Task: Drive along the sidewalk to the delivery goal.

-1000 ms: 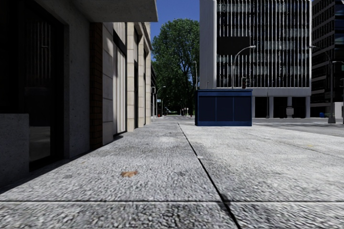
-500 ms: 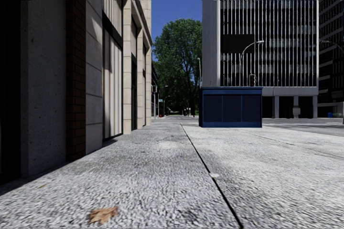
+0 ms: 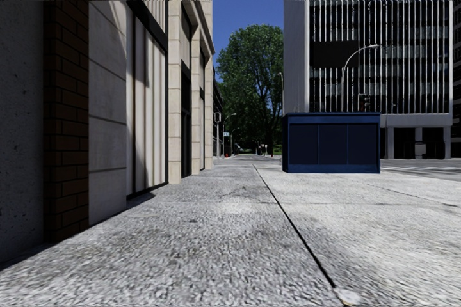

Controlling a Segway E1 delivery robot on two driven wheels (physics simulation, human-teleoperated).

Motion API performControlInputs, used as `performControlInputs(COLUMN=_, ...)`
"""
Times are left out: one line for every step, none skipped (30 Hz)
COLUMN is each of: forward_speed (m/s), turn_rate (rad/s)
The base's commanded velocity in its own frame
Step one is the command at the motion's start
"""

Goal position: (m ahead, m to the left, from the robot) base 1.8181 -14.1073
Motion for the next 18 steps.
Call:
performControlInputs(forward_speed=2.00, turn_rate=0.00)
performControlInputs(forward_speed=2.00, turn_rate=0.00)
performControlInputs(forward_speed=2.00, turn_rate=0.00)
performControlInputs(forward_speed=2.00, turn_rate=0.00)
performControlInputs(forward_speed=2.00, turn_rate=0.00)
performControlInputs(forward_speed=2.00, turn_rate=0.00)
performControlInputs(forward_speed=2.00, turn_rate=0.00)
performControlInputs(forward_speed=2.00, turn_rate=0.00)
performControlInputs(forward_speed=2.00, turn_rate=0.00)
performControlInputs(forward_speed=2.00, turn_rate=0.00)
performControlInputs(forward_speed=2.00, turn_rate=0.00)
performControlInputs(forward_speed=2.00, turn_rate=0.00)
performControlInputs(forward_speed=2.00, turn_rate=0.00)
performControlInputs(forward_speed=2.00, turn_rate=0.00)
performControlInputs(forward_speed=2.00, turn_rate=0.00)
performControlInputs(forward_speed=2.00, turn_rate=0.00)
performControlInputs(forward_speed=2.00, turn_rate=0.00)
performControlInputs(forward_speed=2.00, turn_rate=0.00)
